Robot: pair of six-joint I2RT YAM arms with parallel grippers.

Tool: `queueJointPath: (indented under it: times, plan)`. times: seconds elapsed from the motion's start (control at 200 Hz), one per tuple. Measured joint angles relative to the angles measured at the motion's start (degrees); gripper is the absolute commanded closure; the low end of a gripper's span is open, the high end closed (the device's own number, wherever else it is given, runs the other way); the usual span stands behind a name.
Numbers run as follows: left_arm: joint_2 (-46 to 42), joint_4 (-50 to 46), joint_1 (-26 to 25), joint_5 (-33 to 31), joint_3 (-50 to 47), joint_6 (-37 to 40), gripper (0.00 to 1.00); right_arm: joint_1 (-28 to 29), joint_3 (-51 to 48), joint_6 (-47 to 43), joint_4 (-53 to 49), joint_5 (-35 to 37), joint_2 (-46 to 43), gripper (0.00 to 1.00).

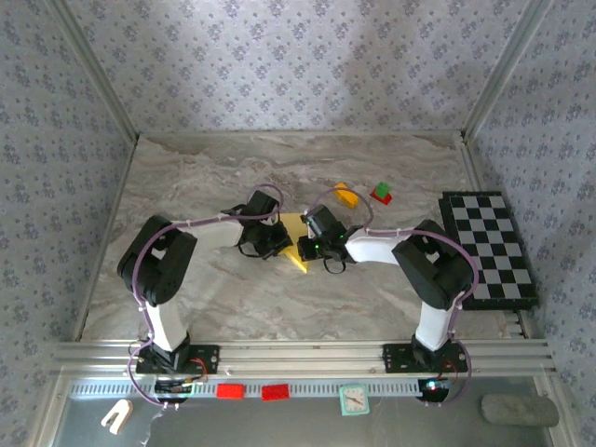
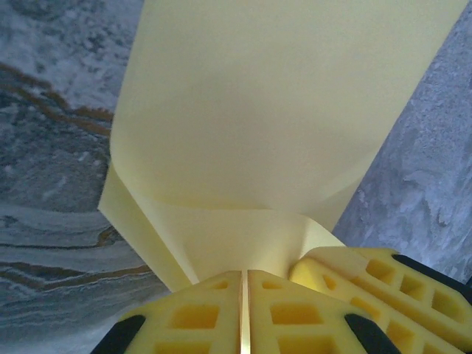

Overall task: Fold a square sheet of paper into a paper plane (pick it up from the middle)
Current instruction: Third fold the triangle at the center of the table.

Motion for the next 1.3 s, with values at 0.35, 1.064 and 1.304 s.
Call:
queueJointPath:
  times: [0.35,1.064,1.304]
  plan:
    - [0.0,-0.3,0.0,-1.2,-0.1,-0.8,0.9,0.0,0.0,-0.2,0.0,-0.5,0.0,0.84]
    - [0.3,-0.9,0.0,-2.0,-0.7,-1.4,0.89,0.0,0.1,-0.2,0.0,-0.5,0.1,0.87]
    - [0.3,-0.7,0.0,-1.7,-0.7,-1.0,0.88,-0.1,0.1,-0.2,-0.1,-0.4,0.1,0.91]
